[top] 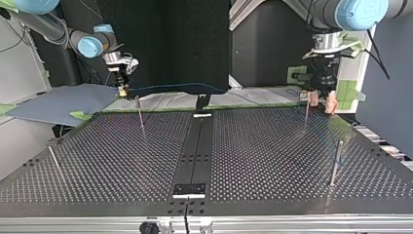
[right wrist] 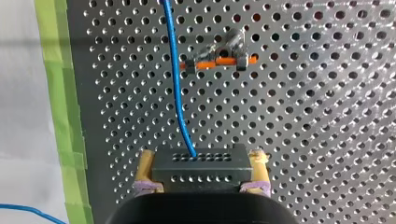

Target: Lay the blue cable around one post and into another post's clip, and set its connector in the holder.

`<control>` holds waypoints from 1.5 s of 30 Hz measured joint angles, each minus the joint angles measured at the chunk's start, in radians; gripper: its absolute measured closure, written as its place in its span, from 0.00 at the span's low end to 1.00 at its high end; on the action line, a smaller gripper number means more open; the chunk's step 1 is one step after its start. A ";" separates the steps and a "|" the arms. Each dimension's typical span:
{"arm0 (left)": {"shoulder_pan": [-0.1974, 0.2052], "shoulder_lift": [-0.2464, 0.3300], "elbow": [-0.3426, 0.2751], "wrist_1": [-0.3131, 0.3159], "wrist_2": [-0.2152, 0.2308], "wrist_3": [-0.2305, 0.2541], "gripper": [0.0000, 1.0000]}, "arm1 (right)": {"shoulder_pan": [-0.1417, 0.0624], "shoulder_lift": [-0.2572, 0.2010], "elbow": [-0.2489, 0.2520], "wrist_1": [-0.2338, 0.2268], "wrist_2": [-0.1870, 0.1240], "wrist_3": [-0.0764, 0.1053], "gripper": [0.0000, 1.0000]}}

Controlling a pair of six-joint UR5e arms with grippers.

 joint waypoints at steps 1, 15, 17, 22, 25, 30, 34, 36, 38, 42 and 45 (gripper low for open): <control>-0.012 0.013 -0.005 -0.012 0.013 0.013 0.00 | -0.001 0.000 0.000 0.002 0.002 -0.001 1.00; -0.152 -0.006 -0.008 0.014 -0.062 0.154 0.00 | -0.004 0.000 0.000 0.035 0.034 -0.014 1.00; -0.175 -0.028 0.006 0.036 -0.085 0.177 0.00 | -0.004 0.000 0.000 0.038 0.037 -0.014 1.00; -0.228 -0.081 0.053 0.088 -0.137 0.226 0.00 | -0.004 0.000 0.000 0.043 0.040 -0.014 1.00; -0.255 -0.108 0.080 0.116 -0.165 0.229 0.00 | -0.006 0.000 0.000 0.045 0.042 -0.014 1.00; -0.297 -0.150 0.121 0.157 -0.206 0.222 0.00 | -0.007 0.000 0.000 0.047 0.043 -0.015 1.00; -0.337 -0.190 0.162 0.198 -0.247 0.207 0.00 | -0.009 0.000 0.000 0.049 0.044 -0.016 1.00; -0.355 -0.208 0.179 0.215 -0.264 0.201 0.00 | -0.009 0.000 0.000 0.049 0.044 -0.016 1.00; -0.376 -0.229 0.201 0.237 -0.286 0.197 0.00 | -0.009 0.000 0.000 0.049 0.045 -0.016 1.00; -0.415 -0.268 0.239 0.275 -0.324 0.195 0.00 | -0.010 0.000 0.000 0.049 0.046 -0.016 1.00; -0.444 -0.296 0.268 0.304 -0.353 0.193 0.00 | -0.010 0.000 0.000 0.048 0.047 -0.016 1.00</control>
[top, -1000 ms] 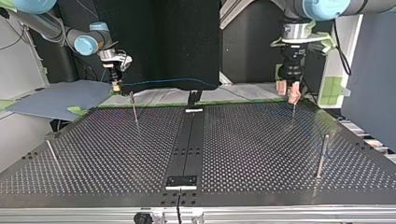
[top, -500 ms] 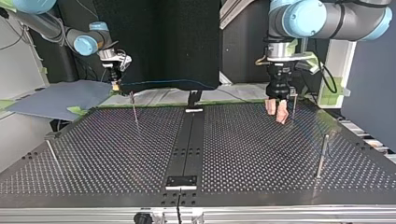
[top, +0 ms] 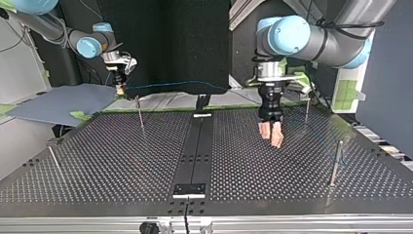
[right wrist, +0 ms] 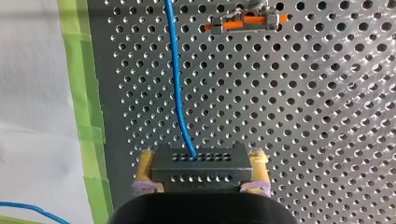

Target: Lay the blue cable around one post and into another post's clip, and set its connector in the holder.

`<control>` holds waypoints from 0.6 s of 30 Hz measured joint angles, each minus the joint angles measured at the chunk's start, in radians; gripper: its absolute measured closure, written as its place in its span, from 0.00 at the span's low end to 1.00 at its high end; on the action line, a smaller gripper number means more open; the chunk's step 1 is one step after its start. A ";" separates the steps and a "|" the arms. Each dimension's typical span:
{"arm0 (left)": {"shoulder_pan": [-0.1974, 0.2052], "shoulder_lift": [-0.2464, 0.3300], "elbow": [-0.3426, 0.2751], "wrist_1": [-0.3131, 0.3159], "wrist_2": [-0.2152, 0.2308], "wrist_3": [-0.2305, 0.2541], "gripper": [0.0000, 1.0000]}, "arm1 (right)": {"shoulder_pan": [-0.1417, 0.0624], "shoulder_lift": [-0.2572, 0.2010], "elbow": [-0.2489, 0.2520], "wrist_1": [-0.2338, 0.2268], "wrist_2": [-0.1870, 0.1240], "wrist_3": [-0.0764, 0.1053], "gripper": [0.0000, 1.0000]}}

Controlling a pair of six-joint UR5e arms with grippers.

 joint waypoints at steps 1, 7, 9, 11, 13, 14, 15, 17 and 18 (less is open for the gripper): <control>-0.011 -0.011 0.011 0.011 -0.012 -0.002 0.00 | 0.000 0.000 0.000 -0.001 0.000 0.000 1.00; -0.070 -0.070 0.048 0.044 -0.070 -0.009 0.00 | 0.000 0.000 0.000 -0.005 0.000 0.003 1.00; -0.088 -0.088 0.046 0.047 -0.088 -0.012 0.00 | 0.000 0.000 0.000 -0.006 0.001 0.004 1.00; -0.108 -0.108 0.039 0.051 -0.108 -0.018 0.00 | 0.000 0.000 0.000 -0.007 0.001 0.005 1.00; -0.128 -0.128 0.030 0.055 -0.128 -0.025 0.00 | -0.001 0.000 0.000 -0.007 0.000 0.005 1.00; -0.136 -0.136 0.025 0.059 -0.136 -0.028 0.00 | -0.002 0.000 0.000 -0.006 0.000 0.005 1.00; -0.144 -0.144 0.021 0.062 -0.144 -0.030 0.00 | -0.002 0.000 0.000 -0.006 0.000 0.004 1.00; -0.163 -0.163 0.010 0.071 -0.163 -0.036 0.00 | -0.003 0.000 0.000 -0.004 0.000 0.003 1.00; -0.171 -0.171 0.005 0.076 -0.171 -0.040 0.00 | -0.003 0.000 0.000 -0.003 0.000 0.003 1.00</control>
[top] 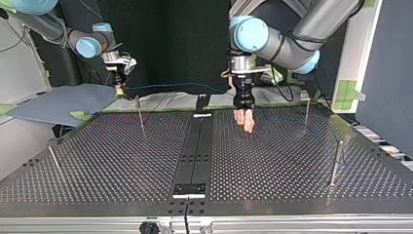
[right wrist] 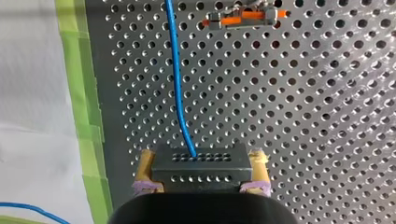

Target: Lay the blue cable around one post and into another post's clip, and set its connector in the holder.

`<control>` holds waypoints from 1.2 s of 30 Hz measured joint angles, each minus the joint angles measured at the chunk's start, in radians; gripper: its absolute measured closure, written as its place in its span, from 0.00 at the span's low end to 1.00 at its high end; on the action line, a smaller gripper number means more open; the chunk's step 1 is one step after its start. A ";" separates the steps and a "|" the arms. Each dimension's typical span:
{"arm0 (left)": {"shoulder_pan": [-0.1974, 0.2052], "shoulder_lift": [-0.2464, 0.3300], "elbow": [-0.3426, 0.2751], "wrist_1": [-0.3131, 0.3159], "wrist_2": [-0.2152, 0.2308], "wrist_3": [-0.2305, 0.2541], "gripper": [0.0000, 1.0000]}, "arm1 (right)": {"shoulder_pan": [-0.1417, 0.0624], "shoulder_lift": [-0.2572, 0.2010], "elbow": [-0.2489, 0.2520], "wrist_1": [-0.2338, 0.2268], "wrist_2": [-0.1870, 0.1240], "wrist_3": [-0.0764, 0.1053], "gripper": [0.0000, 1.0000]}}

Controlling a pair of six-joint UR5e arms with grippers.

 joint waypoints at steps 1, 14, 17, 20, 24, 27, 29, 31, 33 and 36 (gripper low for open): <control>-0.010 -0.010 -0.007 0.007 -0.011 -0.004 0.00 | -0.001 0.000 0.000 0.002 0.001 -0.001 1.00; -0.136 -0.136 0.016 0.086 -0.104 -0.066 0.00 | -0.007 0.000 0.001 0.027 0.003 -0.012 1.00; -0.166 -0.166 0.034 0.096 -0.099 -0.075 0.00 | -0.007 0.000 0.001 0.034 0.005 -0.017 1.00; -0.196 -0.196 0.044 0.102 -0.094 -0.082 0.00 | -0.007 0.000 0.002 0.038 0.005 -0.019 1.00; -0.237 -0.237 0.068 0.109 -0.067 -0.109 0.00 | -0.008 0.000 0.002 0.038 0.005 -0.020 1.00; -0.269 -0.269 0.095 0.109 -0.040 -0.132 0.00 | -0.009 0.000 0.002 0.037 0.005 -0.020 1.00; -0.292 -0.292 0.117 0.106 -0.027 -0.144 0.00 | -0.009 0.000 0.002 0.037 0.005 -0.020 1.00; -0.312 -0.312 0.136 0.099 -0.018 -0.150 0.00 | -0.009 0.000 0.002 0.037 0.005 -0.020 1.00; -0.329 -0.329 0.153 0.089 -0.012 -0.153 0.00 | -0.009 0.000 0.002 0.037 0.005 -0.020 1.00; -0.357 -0.357 0.181 0.065 -0.006 -0.163 0.00 | -0.010 0.000 0.002 0.038 0.005 -0.020 1.00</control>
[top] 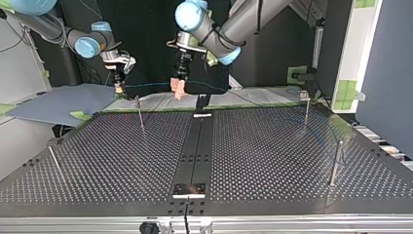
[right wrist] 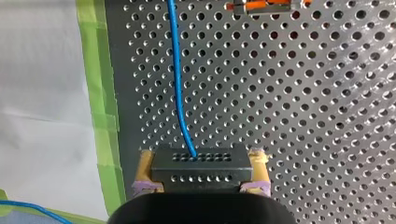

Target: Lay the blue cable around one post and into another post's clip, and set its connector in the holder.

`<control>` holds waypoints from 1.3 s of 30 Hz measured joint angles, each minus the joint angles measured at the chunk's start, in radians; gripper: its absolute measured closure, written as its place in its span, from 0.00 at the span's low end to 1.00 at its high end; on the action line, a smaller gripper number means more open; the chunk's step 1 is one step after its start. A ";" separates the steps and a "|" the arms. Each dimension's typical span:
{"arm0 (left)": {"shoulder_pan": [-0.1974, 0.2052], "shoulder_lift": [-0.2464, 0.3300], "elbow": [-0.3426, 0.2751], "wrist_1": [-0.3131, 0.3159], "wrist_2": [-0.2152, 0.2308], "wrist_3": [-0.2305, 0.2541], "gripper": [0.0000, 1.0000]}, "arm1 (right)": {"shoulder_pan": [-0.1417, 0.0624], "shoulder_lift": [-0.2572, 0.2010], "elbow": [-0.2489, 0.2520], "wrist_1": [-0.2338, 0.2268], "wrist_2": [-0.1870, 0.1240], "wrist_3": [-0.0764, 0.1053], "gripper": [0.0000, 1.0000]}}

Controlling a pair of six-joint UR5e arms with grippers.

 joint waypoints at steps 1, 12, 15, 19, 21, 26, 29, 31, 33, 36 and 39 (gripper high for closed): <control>-0.010 -0.010 0.010 -0.005 0.005 -0.004 0.00 | -0.001 0.000 0.000 0.000 0.000 0.000 1.00; -0.115 -0.115 0.075 -0.010 0.043 -0.001 0.00 | -0.005 0.000 0.000 0.006 0.000 -0.004 1.00; -0.144 -0.144 0.076 -0.008 0.041 -0.001 0.00 | -0.005 0.000 0.000 0.008 0.000 -0.006 1.00; -0.187 -0.187 0.076 -0.008 0.047 0.004 0.00 | -0.005 0.000 0.000 0.010 0.000 -0.009 1.00; -0.207 -0.206 0.076 -0.008 0.056 0.010 0.00 | -0.005 0.000 0.001 0.012 0.001 -0.012 1.00; -0.260 -0.260 0.078 -0.003 0.076 0.012 0.00 | -0.005 0.000 0.000 0.015 0.001 -0.015 1.00; -0.283 -0.291 0.082 0.001 0.079 0.008 0.00 | -0.005 0.001 0.000 0.015 0.002 -0.015 1.00; -0.282 -0.312 0.087 0.002 0.085 0.006 0.00 | -0.003 0.001 0.001 0.015 0.002 -0.015 1.00; -0.272 -0.330 0.093 0.003 0.090 0.006 0.00 | -0.003 0.001 0.001 0.015 0.002 -0.016 1.00; -0.249 -0.359 0.105 0.001 0.101 0.005 0.00 | -0.002 0.001 0.001 0.019 0.002 -0.020 1.00; -0.232 -0.391 0.129 -0.005 0.107 0.004 0.00 | 0.000 0.001 0.001 0.021 0.003 -0.023 1.00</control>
